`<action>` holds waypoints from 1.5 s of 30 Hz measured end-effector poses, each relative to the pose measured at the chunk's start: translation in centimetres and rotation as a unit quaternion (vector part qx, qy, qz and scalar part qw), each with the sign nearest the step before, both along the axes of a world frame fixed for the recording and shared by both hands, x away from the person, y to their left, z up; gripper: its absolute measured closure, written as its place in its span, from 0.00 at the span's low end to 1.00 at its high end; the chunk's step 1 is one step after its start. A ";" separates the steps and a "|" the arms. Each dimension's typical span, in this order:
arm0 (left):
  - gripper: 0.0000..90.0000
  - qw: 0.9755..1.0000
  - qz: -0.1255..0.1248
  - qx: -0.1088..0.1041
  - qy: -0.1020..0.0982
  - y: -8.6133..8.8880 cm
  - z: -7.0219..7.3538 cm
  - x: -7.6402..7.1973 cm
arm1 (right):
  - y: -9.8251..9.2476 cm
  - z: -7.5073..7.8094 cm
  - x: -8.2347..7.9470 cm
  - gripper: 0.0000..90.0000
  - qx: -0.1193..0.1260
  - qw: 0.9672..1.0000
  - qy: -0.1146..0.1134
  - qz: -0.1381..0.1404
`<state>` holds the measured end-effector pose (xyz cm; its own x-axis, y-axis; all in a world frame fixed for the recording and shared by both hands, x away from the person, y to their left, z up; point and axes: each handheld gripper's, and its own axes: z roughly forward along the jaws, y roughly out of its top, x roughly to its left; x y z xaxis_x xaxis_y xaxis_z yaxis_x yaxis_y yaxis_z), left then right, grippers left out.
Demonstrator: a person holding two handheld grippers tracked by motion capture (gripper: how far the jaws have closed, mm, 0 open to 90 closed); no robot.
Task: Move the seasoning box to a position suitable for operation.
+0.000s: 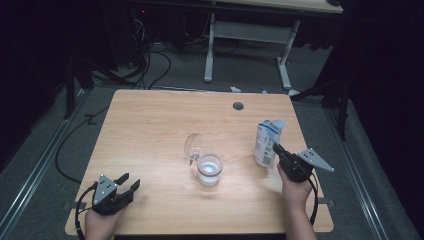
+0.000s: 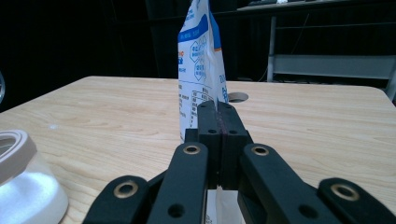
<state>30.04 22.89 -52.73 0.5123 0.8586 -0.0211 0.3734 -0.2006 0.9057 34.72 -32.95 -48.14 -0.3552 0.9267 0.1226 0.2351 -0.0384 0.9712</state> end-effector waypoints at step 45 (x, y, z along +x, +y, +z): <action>0.55 0.999 -0.032 -0.006 0.006 -1.2 -0.2 1.0 | -0.1 -1.5 -1.8 0.93 -0.031 0.999 0.016 -0.005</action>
